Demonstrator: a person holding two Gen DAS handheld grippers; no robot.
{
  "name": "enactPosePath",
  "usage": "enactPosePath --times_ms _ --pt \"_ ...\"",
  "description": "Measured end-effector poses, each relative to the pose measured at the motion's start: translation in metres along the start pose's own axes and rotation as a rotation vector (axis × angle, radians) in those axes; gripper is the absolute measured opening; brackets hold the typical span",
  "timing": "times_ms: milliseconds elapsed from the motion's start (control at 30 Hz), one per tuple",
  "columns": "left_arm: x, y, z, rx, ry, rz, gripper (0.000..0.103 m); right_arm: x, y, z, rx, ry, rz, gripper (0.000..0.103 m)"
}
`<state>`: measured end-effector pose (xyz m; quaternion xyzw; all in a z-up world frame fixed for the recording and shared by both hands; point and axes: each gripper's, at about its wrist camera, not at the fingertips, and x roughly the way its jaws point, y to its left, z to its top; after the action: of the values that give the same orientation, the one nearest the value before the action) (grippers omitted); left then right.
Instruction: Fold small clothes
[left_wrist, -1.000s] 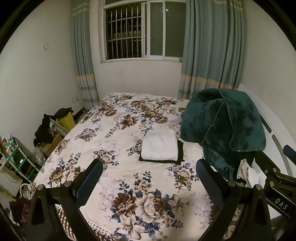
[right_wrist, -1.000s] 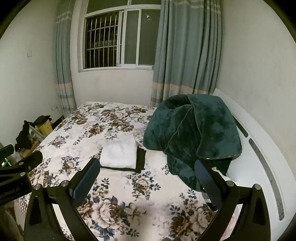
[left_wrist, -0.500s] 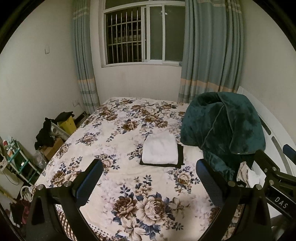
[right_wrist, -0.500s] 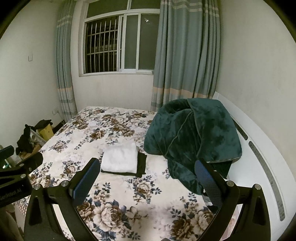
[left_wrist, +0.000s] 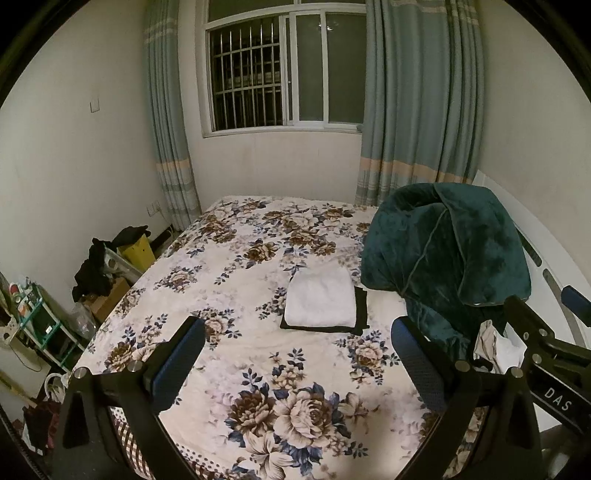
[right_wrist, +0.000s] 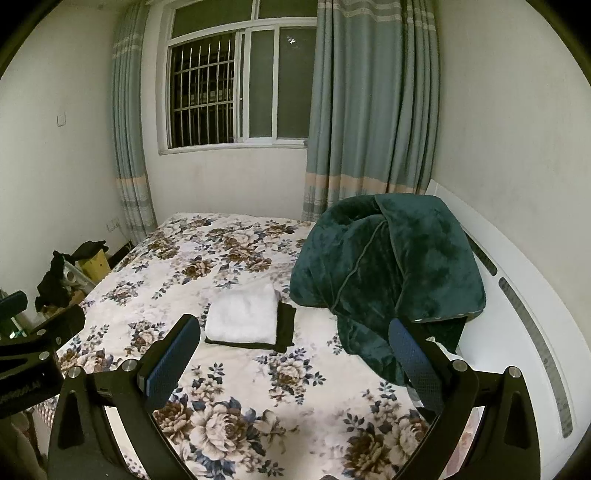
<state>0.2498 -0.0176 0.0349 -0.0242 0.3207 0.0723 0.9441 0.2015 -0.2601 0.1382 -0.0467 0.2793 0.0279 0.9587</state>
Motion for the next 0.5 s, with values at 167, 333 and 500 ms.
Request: enactPosePath --times_ms 167,333,500 --pt "-0.0018 0.0004 0.0015 0.000 -0.003 0.002 0.103 -0.0017 0.0012 -0.0007 0.001 -0.003 -0.001 0.103" --pt "-0.0020 0.0008 0.0020 0.001 -0.004 0.002 0.103 -0.0033 0.0008 -0.0022 0.005 -0.003 -0.002 0.103" --pt "-0.0022 0.0018 0.0041 0.002 -0.006 0.001 0.103 -0.0039 0.0006 -0.0037 0.002 0.000 -0.003 0.103"
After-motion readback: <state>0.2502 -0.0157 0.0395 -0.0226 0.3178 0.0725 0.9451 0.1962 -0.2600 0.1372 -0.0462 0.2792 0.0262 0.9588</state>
